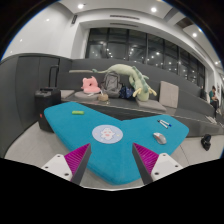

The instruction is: Arrange mouse

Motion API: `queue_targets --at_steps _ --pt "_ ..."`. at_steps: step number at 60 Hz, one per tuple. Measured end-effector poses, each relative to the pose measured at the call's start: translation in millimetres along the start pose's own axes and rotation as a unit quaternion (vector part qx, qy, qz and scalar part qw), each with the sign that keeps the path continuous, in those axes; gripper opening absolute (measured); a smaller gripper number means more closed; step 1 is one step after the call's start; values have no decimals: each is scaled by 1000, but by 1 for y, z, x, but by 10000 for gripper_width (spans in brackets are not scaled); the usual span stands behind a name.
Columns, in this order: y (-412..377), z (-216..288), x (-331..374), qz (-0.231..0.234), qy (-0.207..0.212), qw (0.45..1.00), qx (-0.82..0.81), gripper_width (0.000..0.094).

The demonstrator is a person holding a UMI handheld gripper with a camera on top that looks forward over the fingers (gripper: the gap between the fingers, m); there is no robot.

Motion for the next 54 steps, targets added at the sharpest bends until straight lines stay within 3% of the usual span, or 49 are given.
queue_targets --at_steps 22,28,54 --pt "28 -19 -47 -60 1 998 -10 855" --pt "32 -28 -55 -36 -13 998 -47 852" --pt "163 -53 -63 -79 -7 994 -70 856"
Point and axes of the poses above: the point between the fingertips, and its own axes, seen from behind it with the camera up: y to the right, z up, x backward, against the way the camera looks, the point moved 2 cm from there along x, backward, against the way the camera looks, and after that the axes turned 12 degrees about -y, right-handed, at the moved point
